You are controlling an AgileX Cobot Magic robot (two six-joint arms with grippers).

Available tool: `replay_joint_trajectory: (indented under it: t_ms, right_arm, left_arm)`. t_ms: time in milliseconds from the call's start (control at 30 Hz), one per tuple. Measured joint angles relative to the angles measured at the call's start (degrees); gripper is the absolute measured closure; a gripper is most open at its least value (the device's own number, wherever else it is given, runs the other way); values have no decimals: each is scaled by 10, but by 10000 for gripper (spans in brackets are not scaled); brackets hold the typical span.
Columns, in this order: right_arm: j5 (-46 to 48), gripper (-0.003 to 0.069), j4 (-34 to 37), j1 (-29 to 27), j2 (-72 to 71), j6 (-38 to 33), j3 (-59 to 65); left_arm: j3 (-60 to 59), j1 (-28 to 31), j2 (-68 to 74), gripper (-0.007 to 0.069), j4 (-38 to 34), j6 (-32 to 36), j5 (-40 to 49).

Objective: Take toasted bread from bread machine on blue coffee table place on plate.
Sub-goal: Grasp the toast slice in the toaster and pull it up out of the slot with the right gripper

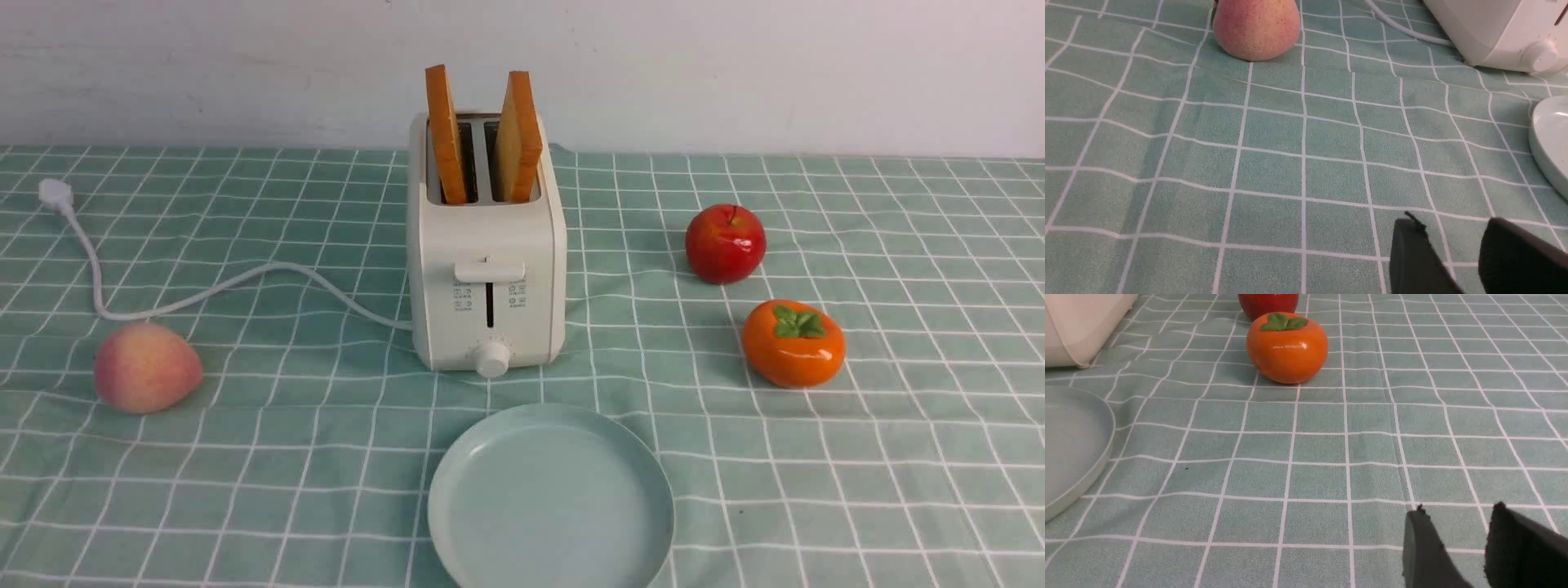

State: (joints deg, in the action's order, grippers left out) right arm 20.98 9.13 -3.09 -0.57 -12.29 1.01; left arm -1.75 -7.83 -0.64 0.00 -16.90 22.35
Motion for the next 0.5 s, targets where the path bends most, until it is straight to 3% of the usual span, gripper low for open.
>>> replay_joint_trajectory:
  t_ms: [367, 500]
  right_arm:
    - [-8, 419, -4, 0, 0, 0, 1]
    - [-50, 419, -4, 0, 0, 0, 4]
  left_arm:
    - [0, 0, 0, 386, -3, 0, -2]
    - [0, 0, 0, 386, -15, 0, -18]
